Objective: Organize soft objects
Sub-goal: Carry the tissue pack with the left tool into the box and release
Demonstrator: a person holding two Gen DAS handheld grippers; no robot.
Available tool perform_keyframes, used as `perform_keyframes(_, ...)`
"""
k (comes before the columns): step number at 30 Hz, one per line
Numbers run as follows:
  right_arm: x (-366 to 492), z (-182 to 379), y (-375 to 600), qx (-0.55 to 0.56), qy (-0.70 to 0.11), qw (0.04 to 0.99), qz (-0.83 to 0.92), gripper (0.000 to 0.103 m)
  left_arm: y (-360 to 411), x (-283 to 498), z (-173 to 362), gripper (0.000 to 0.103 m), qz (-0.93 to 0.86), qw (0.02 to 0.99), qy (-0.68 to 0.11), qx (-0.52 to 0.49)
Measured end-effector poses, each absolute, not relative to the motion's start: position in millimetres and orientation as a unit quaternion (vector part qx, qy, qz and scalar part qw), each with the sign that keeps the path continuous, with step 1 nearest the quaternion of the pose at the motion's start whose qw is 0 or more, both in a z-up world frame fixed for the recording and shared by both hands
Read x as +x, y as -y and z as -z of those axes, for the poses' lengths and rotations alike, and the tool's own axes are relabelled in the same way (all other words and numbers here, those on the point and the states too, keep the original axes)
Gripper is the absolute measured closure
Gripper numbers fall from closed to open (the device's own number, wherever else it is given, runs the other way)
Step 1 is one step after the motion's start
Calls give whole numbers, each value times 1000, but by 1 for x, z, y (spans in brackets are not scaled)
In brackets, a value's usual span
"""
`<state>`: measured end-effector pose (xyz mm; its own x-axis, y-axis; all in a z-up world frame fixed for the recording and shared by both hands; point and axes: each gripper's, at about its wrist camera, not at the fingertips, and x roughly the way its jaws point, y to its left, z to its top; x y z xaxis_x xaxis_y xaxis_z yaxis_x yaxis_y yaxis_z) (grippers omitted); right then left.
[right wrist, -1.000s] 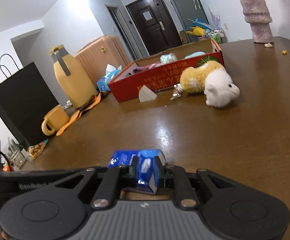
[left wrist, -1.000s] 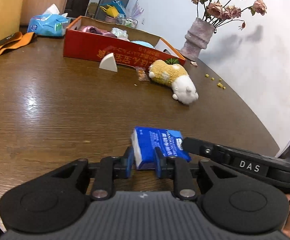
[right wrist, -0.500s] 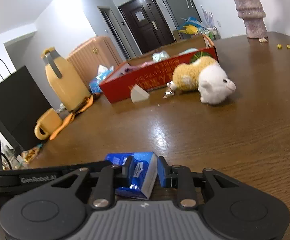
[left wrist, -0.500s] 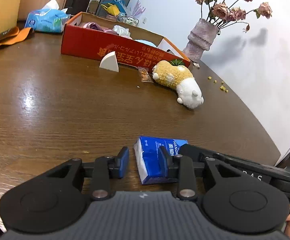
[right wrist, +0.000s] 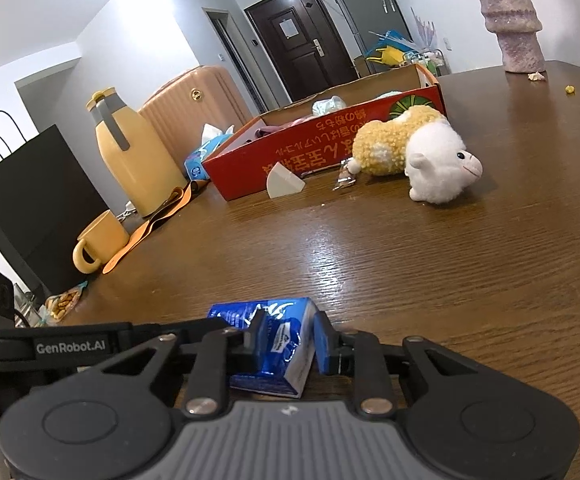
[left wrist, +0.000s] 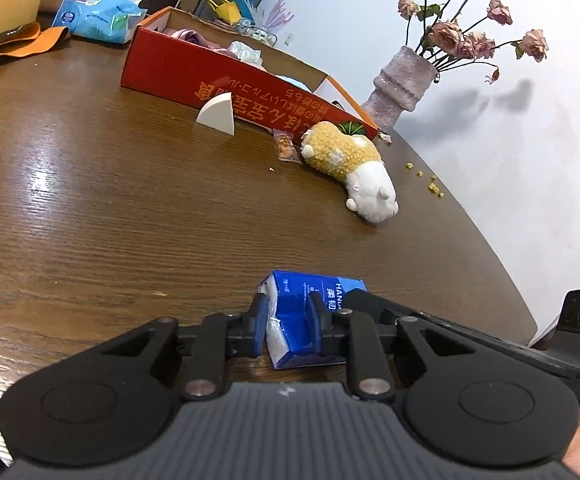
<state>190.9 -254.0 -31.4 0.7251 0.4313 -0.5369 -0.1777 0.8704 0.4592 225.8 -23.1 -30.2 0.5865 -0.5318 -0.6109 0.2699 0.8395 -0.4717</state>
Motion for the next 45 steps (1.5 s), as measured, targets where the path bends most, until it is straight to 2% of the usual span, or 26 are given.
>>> perform_keyframes(7, 219, -3, 269, 189, -276, 927, -170, 84, 34, 257, -6, 82, 242, 891, -346, -165)
perform_keyframes(13, 325, -64, 292, 167, -231, 944, -169, 84, 59, 370, -66, 82, 254, 906, -302, -152)
perform_keyframes(17, 427, -72, 300, 168, -263, 938, -153, 85, 71, 469, -65, 83, 232, 897, -334, -174)
perform_keyframes(22, 533, -41, 295, 168, -347, 913, -134, 85, 77, 560, -32, 82, 195, 881, -396, -172)
perform_keyframes(27, 580, -13, 271, 145, -408, 894, -120, 83, 82, 588, -10, 82, 167, 887, -417, -107)
perform_keyframes(29, 589, -5, 260, 118, -424, 891, -113, 86, 82, 595, -1, 82, 158, 886, -428, -87)
perform_keyframes(35, 592, -7, 249, 96, -435, 889, -104, 79, 62, 599, 2, 80, 142, 874, -448, -123)
perform_keyframes(39, 568, -43, 262, 90, -411, 902, -101, 75, 55, 573, -37, 64, 136, 894, -414, -101)
perform_keyframes(42, 540, -78, 275, 80, -381, 917, -91, 70, 48, 544, -75, 61, 142, 912, -378, -71)
perform_keyframes(44, 514, -104, 288, 76, -356, 928, -84, 64, 42, 521, -100, 52, 142, 923, -355, -48)
perform_keyframes(45, 501, -115, 296, 78, -343, 932, -82, 57, 37, 505, -112, 40, 140, 929, -340, -34)
